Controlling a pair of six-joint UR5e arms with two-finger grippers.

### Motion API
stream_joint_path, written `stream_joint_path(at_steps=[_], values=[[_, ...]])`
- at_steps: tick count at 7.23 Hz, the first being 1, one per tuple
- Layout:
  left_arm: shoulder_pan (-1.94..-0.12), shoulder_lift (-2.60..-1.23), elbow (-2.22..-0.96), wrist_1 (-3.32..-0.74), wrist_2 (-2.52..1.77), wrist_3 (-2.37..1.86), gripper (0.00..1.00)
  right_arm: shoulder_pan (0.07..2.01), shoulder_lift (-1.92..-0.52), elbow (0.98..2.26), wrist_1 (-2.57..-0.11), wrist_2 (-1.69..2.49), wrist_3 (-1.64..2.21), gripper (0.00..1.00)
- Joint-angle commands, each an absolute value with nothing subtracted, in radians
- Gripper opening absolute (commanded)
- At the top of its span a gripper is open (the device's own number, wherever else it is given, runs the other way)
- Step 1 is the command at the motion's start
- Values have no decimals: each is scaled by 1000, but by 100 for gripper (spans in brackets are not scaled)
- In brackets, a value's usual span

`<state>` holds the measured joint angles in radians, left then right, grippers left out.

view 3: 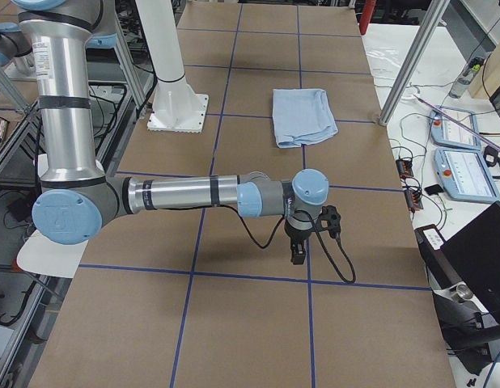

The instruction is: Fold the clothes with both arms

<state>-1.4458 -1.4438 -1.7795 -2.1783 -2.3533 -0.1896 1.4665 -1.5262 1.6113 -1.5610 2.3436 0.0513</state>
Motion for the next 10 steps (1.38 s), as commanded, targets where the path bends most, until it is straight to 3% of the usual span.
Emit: stream_joint_path(at_steps=[1,4,10], values=[[-1448,-1422,-1805,-2137,-2367,-189,100,1466,-1542,1603,-1551,2353,45,100],[-1459,-1343,-1832,-2100,-2353,-186,100,1466,-1542,1598,-1551,2352,51,100],[-1457,-1342,-1827,-2106,-2356,-184,100,1457,-1522,1598,-1551,2358,63,100]])
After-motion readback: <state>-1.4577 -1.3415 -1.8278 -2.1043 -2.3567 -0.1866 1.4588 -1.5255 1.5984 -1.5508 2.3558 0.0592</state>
